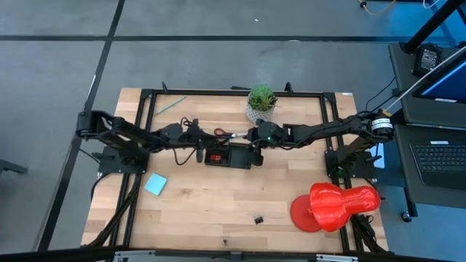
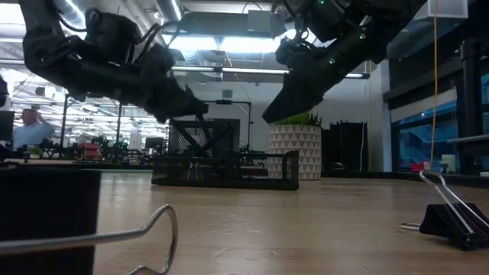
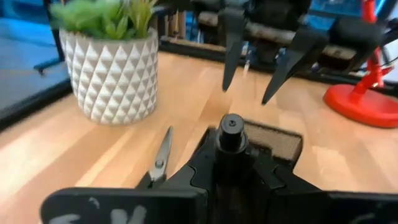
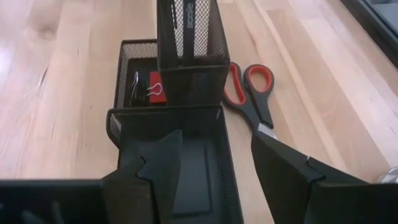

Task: Pick and place office supplies into organizer
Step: Put the pen into the top left section of the desk organizer, then put the scissors into the top left section of the desk organizer

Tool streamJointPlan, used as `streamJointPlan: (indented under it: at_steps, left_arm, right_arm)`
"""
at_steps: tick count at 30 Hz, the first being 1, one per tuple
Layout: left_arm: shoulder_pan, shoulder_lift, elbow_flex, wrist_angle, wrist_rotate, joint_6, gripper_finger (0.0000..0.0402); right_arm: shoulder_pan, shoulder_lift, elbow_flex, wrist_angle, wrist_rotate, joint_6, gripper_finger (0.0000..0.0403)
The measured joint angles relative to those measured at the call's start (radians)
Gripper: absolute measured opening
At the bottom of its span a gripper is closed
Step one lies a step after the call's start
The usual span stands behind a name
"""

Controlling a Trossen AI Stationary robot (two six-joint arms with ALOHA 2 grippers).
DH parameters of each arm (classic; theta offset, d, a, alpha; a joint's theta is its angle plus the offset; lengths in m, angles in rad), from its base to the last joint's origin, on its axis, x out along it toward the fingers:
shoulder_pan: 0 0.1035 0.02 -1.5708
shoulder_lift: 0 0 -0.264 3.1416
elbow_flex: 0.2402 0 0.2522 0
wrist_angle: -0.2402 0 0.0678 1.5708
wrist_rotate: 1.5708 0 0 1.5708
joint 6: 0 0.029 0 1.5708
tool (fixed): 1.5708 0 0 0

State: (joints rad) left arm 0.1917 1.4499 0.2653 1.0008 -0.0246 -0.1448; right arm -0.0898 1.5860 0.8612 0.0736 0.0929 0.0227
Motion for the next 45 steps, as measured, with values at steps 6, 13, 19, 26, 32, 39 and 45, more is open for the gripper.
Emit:
streamJointPlan:
  at_steps: [6,13,19,26,32,39,45]
  left_arm:
    - [0.0,0.061,0.0,0.048,-0.018,-0.018,0.0036]
    - [0.0,0.071,0.002,0.059,-0.019,-0.025,0.005]
    - [0.0,0.067,0.0,0.071,-0.001,0.017,0.0068]
    - [0.0,0.066,0.0,0.082,0.015,0.035,0.0093]
    - [0.0,-0.017,0.0,0.096,0.017,0.084,0.0103]
    - [0.0,-0.185,0.0,0.088,0.013,0.139,0.0103]
    - [0.0,-0.273,0.0,0.044,-0.01,0.14,0.0102]
  right_arm:
    - [0.0,0.0,0.0,-0.005,0.0,-0.001,0.0195]
    - [0.0,0.0,0.0,-0.006,0.0,-0.004,0.0195]
    - [0.0,0.0,0.0,-0.006,0.0,-0.004,0.0195]
    - [0.0,0.0,0.0,-0.032,0.0,-0.002,0.0195]
    - [-0.032,-0.021,0.001,-0.07,-0.001,0.026,0.0195]
    - [-0.152,-0.102,0.002,-0.152,-0.102,-0.021,0.0195]
    - [-0.214,-0.105,0.002,-0.128,-0.12,-0.262,0.0195]
